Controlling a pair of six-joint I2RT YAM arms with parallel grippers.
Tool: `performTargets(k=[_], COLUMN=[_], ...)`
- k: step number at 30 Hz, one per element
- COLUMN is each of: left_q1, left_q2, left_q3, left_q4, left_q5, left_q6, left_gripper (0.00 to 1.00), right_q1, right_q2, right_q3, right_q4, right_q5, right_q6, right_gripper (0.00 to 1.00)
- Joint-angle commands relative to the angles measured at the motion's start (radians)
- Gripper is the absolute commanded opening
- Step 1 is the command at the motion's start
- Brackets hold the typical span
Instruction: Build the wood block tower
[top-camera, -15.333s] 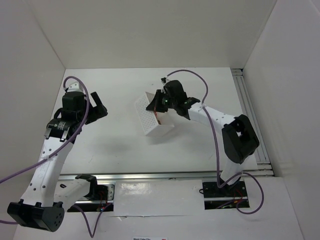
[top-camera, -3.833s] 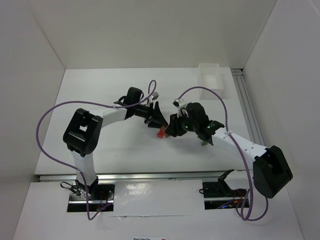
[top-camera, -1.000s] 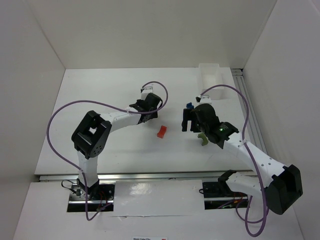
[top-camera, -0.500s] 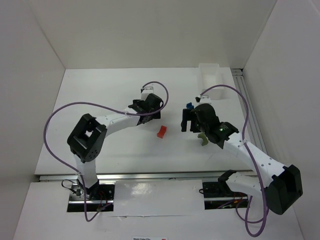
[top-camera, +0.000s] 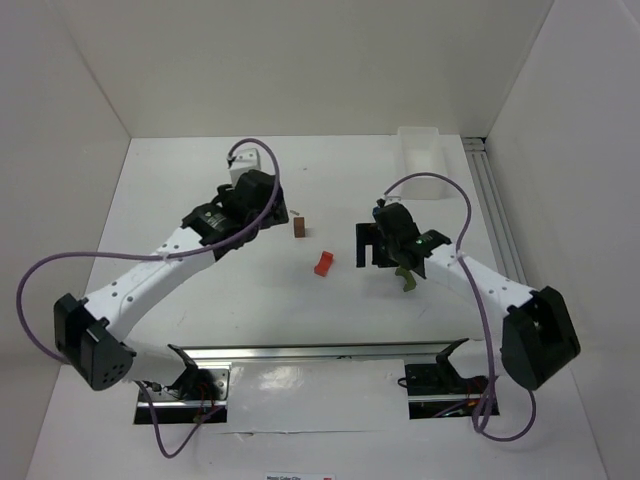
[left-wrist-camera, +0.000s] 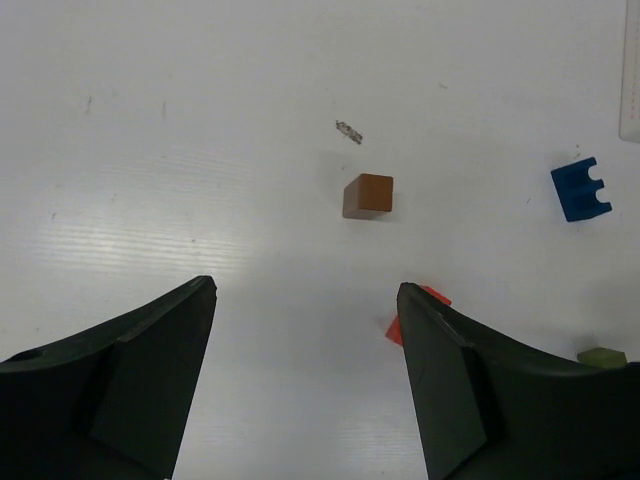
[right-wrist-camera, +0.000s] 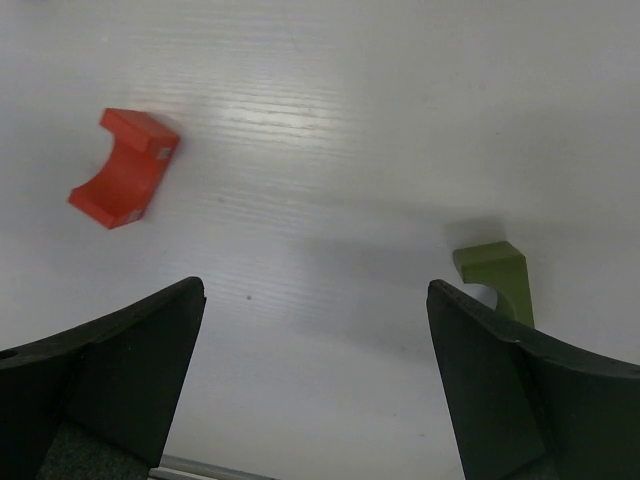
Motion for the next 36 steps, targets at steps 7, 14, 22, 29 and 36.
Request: performTargets(k=[7, 14, 22, 29, 36], left_q1=[0.198, 0.229, 0.229, 0.229, 0.229], left_q2=[-0.19, -0.287, -0.297, -0.297, -0.308], left_q3=[-0.082, -0.128, -0.157, -0.167, -0.167], left_q4=[-0.162, -0.171, -0.162, -0.143, -0.143], left_q5=[0.15, 0.191, 0.236, 0.246, 0.279], left_q6=[0.004, 0.036, 0.047, 0.047, 0.065], left_gripper=[0.85, 0.85, 0.85, 0.85, 0.85], right_q1=[0.026, 0.064, 0.1, 0.091, 0.081], right_q2=[0.138, 0.262, 0.352, 0.384, 0.543], right_q3=[0.14, 0.24, 0.25, 0.239, 0.348], right_q4=[0.031, 0.055, 0.143, 0.254, 0.266], right_q5=[-0.097, -0.33, -0.31, -0.382, -0.45], right_q6=[-0.059, -0.363, -0.498, -0.541, -0.529], right_gripper=[0.97, 1.0, 1.0, 1.0, 1.0])
